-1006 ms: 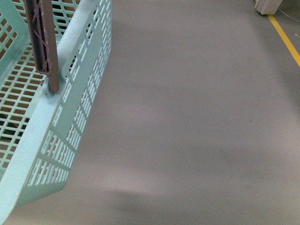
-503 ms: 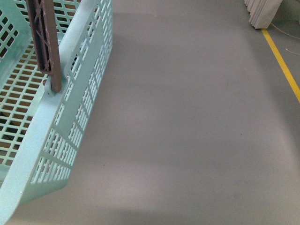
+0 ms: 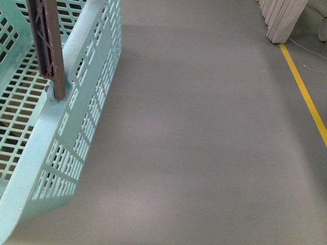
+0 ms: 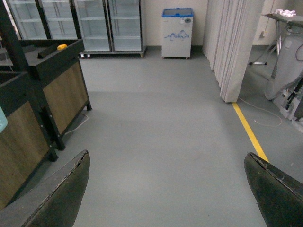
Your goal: Pick lemon and mango into basket
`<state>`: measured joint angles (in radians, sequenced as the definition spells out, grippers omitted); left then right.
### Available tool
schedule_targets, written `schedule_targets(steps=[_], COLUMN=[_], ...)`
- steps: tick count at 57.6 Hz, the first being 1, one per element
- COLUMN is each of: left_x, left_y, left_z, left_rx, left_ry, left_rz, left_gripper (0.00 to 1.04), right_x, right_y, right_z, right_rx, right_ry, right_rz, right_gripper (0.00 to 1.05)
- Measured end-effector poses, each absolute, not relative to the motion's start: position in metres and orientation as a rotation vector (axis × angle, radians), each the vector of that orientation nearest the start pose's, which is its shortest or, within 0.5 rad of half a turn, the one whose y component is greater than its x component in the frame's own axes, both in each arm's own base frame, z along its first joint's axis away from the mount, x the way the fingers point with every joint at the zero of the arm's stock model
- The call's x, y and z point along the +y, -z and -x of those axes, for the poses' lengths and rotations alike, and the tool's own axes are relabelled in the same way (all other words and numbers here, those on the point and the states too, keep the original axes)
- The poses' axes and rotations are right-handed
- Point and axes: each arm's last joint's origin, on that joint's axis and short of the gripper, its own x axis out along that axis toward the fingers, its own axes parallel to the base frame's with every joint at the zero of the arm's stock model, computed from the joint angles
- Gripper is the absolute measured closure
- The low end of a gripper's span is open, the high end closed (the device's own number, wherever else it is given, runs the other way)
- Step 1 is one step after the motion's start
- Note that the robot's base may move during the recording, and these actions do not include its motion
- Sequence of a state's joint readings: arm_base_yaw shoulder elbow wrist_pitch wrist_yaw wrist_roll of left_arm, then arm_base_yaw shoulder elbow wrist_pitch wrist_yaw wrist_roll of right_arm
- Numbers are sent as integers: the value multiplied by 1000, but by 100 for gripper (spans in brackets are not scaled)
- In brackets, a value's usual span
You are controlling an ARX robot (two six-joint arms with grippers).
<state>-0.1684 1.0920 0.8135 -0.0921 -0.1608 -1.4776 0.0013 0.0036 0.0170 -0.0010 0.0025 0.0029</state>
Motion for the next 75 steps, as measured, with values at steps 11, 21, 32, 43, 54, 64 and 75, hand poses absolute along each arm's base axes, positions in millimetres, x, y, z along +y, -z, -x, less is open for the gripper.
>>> schedule_targets(steps=[11,21,32,43,54,64,75], left_x=[-36,-37,-37,-37,-36,-36,-36], left_y=[-293,-293,-293,-293,-293,-293,-292], left_z=[-238,-237,-238,-238,-238,-238,-238], left_rx=[300,306,311,306,303,306,306], left_ry=[-261,-254,-253,-259,-261,-260,-262], left_rz=[1400,1400,1409,1399,1399,1401,1398], left_gripper=[85,85,85,86,86,86,86], right_x=[0,0,0,0,0,0,0], right_y=[-169,-169,-169,-169,-169,-169,-169], right_z=[-97,-97,-97,-97,-97,-97,-97], right_rx=[-12,-12,-12,-12,-14,-11,-13], right_ry=[1,3,2,0,0,-1,-1], right_rz=[-3,-3,-3,-3,-3,-3,-3], right_gripper=[9,9,9,9,9,9,9])
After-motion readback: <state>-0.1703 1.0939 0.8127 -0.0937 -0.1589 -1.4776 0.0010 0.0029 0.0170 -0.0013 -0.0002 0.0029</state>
